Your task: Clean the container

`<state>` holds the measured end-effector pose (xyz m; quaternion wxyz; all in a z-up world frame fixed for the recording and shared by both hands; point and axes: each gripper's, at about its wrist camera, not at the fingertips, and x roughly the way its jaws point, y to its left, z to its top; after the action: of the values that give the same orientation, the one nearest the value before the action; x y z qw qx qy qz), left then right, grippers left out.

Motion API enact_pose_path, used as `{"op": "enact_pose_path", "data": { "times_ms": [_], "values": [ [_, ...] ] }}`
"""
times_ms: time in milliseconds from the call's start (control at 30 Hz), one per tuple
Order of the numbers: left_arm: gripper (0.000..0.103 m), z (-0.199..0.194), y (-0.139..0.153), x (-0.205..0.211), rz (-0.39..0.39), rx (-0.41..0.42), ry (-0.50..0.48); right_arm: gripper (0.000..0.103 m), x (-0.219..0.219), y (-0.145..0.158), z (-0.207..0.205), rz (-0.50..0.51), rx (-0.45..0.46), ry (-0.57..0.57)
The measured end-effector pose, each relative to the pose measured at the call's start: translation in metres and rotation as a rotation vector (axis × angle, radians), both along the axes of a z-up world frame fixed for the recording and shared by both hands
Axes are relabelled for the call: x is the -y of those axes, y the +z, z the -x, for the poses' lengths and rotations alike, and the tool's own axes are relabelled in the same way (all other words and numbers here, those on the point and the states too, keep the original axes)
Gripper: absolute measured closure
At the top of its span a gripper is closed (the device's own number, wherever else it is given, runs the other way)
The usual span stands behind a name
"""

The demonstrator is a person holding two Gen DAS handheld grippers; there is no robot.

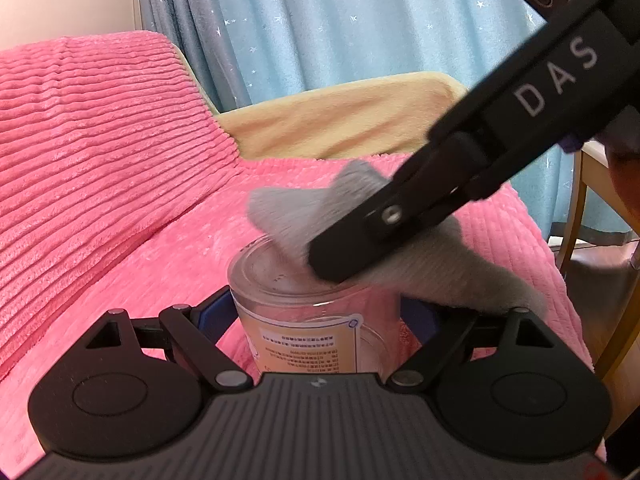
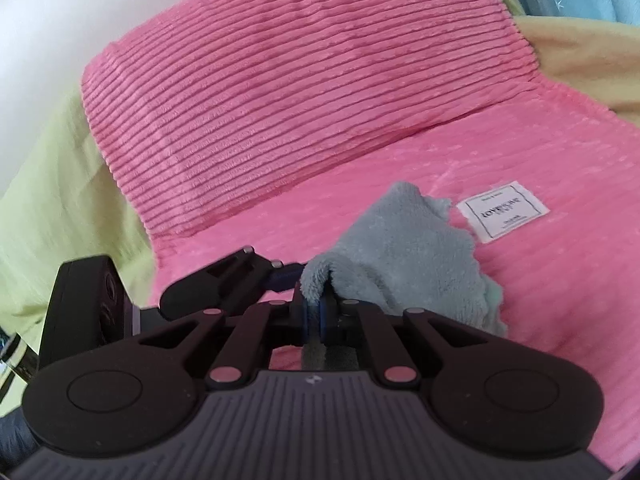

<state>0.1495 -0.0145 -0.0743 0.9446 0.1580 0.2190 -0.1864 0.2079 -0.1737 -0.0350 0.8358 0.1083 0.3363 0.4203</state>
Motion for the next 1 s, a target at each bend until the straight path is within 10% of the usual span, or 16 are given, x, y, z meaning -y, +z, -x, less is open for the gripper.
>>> {"op": "enact_pose_path", "data": {
  "times_ms": [533, 1000],
  "values": [
    [0.017, 0.007, -0.003, -0.001, 0.022, -0.001, -0.005, 0.101, -0.001, -0.007, -0.027, 0.030, 0.047, -0.175],
    [0.016, 0.030, 0.000, 0.032, 0.021, -0.003, -0.003, 0.099, 0.018, -0.002, -0.012, -0.019, -0.076, -0.024]
  ]
}}
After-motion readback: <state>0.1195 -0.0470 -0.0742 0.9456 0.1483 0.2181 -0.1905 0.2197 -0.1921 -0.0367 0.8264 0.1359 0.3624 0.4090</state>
